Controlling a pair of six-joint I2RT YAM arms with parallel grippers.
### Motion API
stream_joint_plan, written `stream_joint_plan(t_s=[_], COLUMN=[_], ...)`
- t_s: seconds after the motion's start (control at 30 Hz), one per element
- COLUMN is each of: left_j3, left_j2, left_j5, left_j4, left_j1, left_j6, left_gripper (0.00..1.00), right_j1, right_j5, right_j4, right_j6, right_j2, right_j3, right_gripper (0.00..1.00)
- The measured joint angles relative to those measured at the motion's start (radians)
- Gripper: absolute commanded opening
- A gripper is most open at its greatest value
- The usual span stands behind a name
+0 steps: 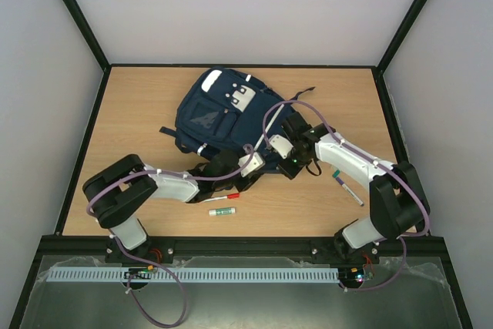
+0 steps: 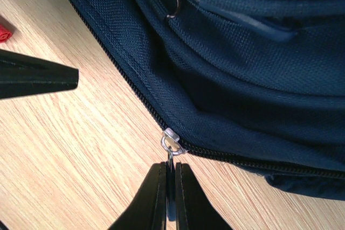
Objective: Pack the student bag
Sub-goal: Zip the student bag at the center of the board.
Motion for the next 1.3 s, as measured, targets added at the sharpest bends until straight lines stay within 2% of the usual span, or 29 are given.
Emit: stream_joint_plan(t_s=[0.17, 0.33, 0.53, 0.67, 0.97, 1.3], left_j3=[0.011, 0.046, 0.067, 0.068, 0.063, 0.010], left_j2=[0.018, 0.087, 0.124, 0.124, 0.121, 0.058], left_j5=[0.003, -0.034, -0.073, -0.087, -0.096, -0.094], left_j4=[0.019, 0.027, 0.031, 0.029, 0.027, 0.031], left_j1=[-0.010, -0.025, -0.031, -0.031, -0.034, -0.035], left_j6=[0.027, 0.056, 0.087, 0.091, 0.092, 0.079], left_gripper=[0.57, 0.49, 0.25, 0.15, 0.06, 0.04], right_j1=[-0.001, -0.004, -0.004, -0.015, -0.153, -0.250], right_j5=[-0.006, -0.016, -0.019, -0.016, -0.023, 0.008], right_j4=[-0.017, -0.030, -0.035, -0.035, -0.041, -0.070], right_j6=[0.000, 0.000, -0.001, -0.002, -0.068, -0.147], right_j2=[0.013, 0.028, 0.033, 0.037, 0.071, 0.127], right_j3=[0.012, 0.027, 0.031, 0.031, 0.040, 0.097], right_gripper=[0.01, 0.01, 0.01, 0.01, 0.01, 0.01])
